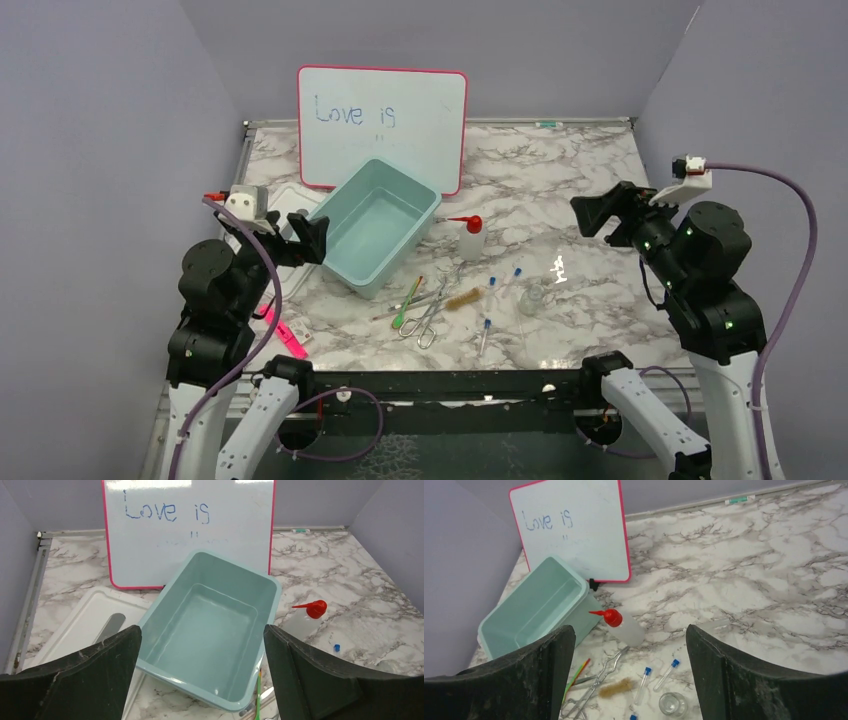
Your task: Organize the chemistry lab equipment
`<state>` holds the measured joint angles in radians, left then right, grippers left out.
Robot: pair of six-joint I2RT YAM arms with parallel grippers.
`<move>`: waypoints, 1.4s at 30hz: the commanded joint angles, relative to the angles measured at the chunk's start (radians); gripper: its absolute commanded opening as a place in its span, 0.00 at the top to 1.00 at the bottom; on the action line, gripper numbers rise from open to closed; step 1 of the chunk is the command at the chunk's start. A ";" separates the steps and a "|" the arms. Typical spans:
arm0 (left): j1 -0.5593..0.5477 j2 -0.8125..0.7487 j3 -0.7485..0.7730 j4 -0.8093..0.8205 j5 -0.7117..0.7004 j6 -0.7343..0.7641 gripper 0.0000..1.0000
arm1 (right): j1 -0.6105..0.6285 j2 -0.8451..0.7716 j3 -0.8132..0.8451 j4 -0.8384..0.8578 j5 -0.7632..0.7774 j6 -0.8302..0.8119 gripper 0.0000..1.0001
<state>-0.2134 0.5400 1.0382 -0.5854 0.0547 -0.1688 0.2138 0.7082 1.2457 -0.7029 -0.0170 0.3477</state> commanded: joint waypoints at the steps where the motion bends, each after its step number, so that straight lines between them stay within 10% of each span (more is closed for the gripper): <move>1: -0.010 -0.027 -0.022 0.079 0.058 0.001 0.04 | -0.012 -0.012 -0.027 -0.040 -0.083 0.000 0.12; 13: -0.018 -0.065 -0.100 0.169 0.372 -0.012 0.01 | -0.017 0.081 -0.119 -0.047 -0.474 -0.023 0.22; 23: -0.019 -0.099 -0.160 0.197 0.326 -0.051 0.01 | -0.013 0.113 -0.224 -0.011 -0.495 0.017 0.32; 35: -0.018 -0.097 -0.197 0.216 0.287 -0.093 0.01 | 0.501 0.429 -0.173 -0.031 0.222 0.177 0.58; 42: -0.018 -0.096 -0.210 0.215 0.312 -0.123 0.01 | 0.563 0.560 -0.281 0.027 0.432 0.366 0.68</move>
<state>-0.2295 0.4488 0.8379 -0.4004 0.3622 -0.2604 0.7666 1.2343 1.0229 -0.7155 0.1879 0.5701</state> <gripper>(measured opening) 0.987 0.309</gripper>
